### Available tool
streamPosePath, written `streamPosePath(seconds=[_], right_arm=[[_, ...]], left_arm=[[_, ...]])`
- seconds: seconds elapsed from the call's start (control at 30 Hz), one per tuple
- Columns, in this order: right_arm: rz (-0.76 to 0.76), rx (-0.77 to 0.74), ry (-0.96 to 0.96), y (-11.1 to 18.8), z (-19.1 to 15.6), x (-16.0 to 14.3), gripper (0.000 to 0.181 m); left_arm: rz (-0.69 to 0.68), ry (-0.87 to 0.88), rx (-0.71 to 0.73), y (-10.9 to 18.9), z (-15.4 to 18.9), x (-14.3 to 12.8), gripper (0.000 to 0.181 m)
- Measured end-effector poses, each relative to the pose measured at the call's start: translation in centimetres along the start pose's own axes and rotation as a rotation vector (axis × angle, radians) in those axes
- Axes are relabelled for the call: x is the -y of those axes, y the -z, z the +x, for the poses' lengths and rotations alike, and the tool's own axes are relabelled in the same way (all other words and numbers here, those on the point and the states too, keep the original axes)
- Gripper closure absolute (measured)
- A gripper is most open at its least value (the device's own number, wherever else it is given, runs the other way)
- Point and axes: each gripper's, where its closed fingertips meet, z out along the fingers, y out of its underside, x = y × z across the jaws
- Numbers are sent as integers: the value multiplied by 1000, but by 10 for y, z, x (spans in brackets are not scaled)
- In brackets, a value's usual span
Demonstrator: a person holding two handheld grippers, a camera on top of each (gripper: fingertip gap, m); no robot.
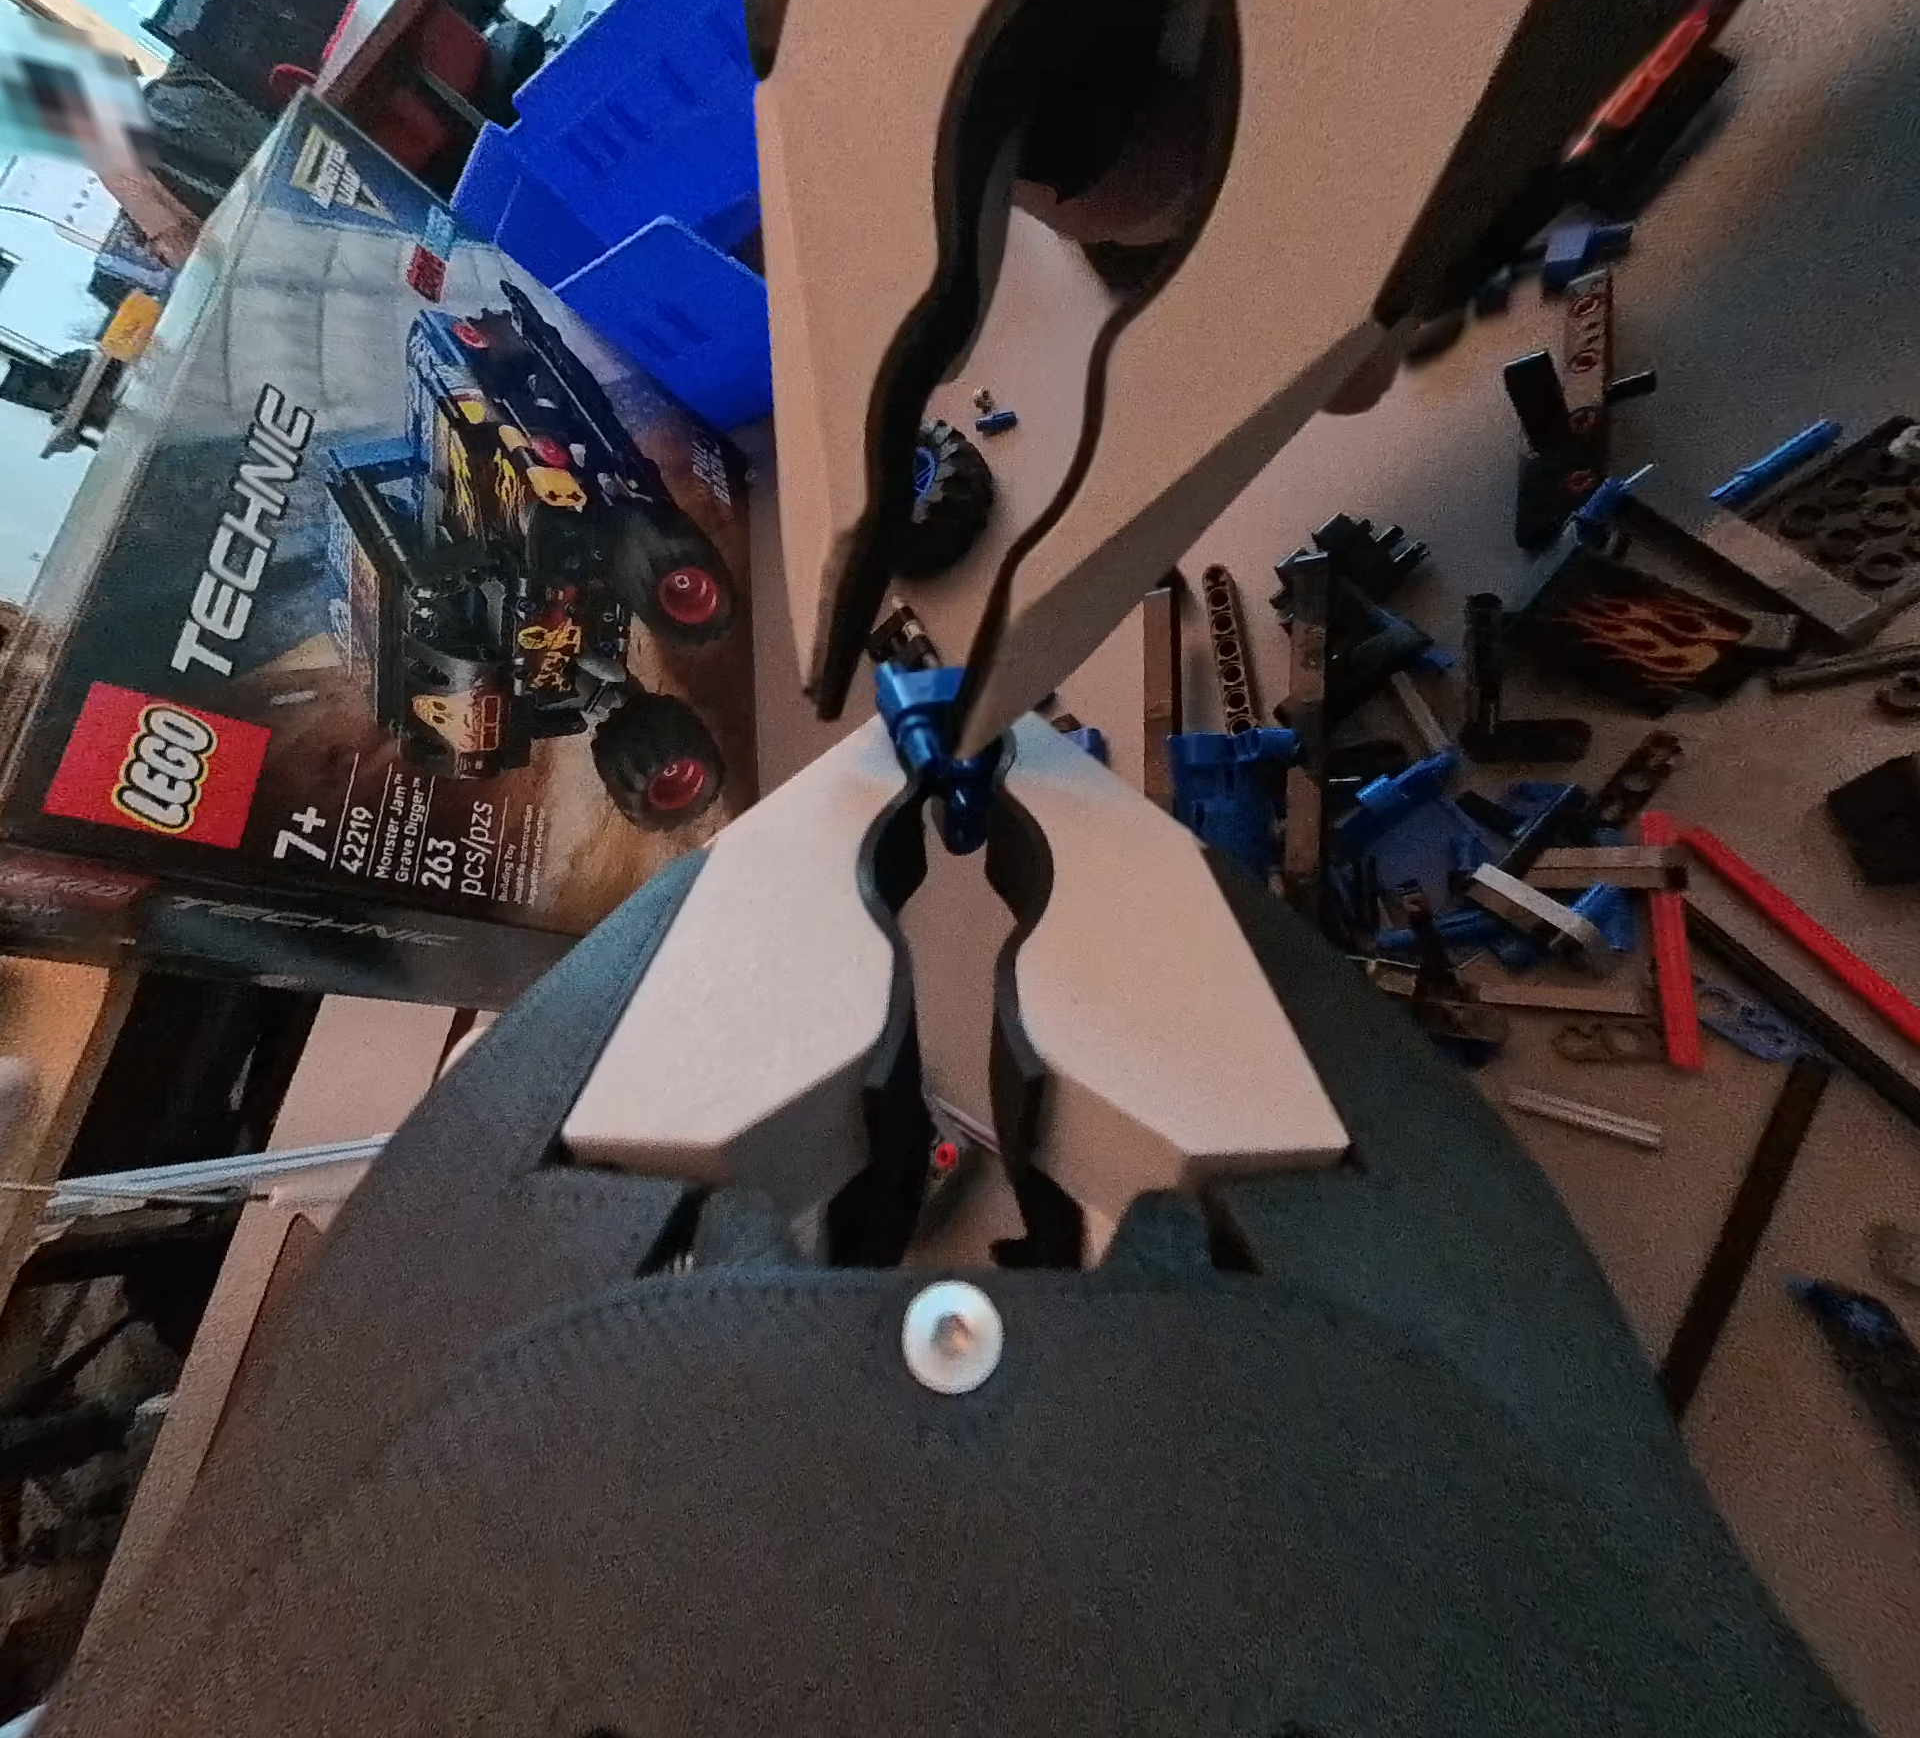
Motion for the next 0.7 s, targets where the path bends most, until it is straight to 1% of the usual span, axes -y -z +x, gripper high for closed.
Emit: streamPosePath(seconds=[0.07, 0.13, 0.17, 0.27, 0.37, 0.4, 0.43, 0.47, 0.53, 0.6, 0.63, 0.7], right_arm=[[-32, -9, 48, -4, -3, -3, 178], [-49, -27, 101, -4, -4, -3, 180], [-42, -39, 97, -2, -2, 0, 181], [24, -36, 10, 5, 6, 4, 181], [42, -25, -43, 11, 11, 0, 181], [41, -13, -65, 10, 11, -2, 181], [37, -5, -95, 10, 12, -4, 181], [36, 1, -119, 9, 13, -5, 178], [48, 1, -183, 9, 15, -3, 167], [52, 16, -281, 5, 15, -1, 157], [53, 26, -328, 2, 15, -1, 161], [80, 53, -380, -2, 11, 3, 161]], left_arm=[[-30, -14, 14, 0, -2, -4, 180], [-16, 2, 8, 0, -1, -3, 180], [-3, 10, 16, 1, -2, -1, 180], [65, 83, -30, 8, -3, 7, 179], [144, 145, -65, 17, -6, 12, 180], [144, 144, -44, 19, -10, 12, 180], [139, 118, 6, 21, -17, 11, 180], [118, 88, 50, 21, -22, 9, 181], [43, 6, 156, 19, -31, 4, 180], [13, -77, 221, 17, -32, 5, 181], [0, -119, 256, 16, -33, 6, 181], [-31, -185, 320, 16, -37, 8, 181]])
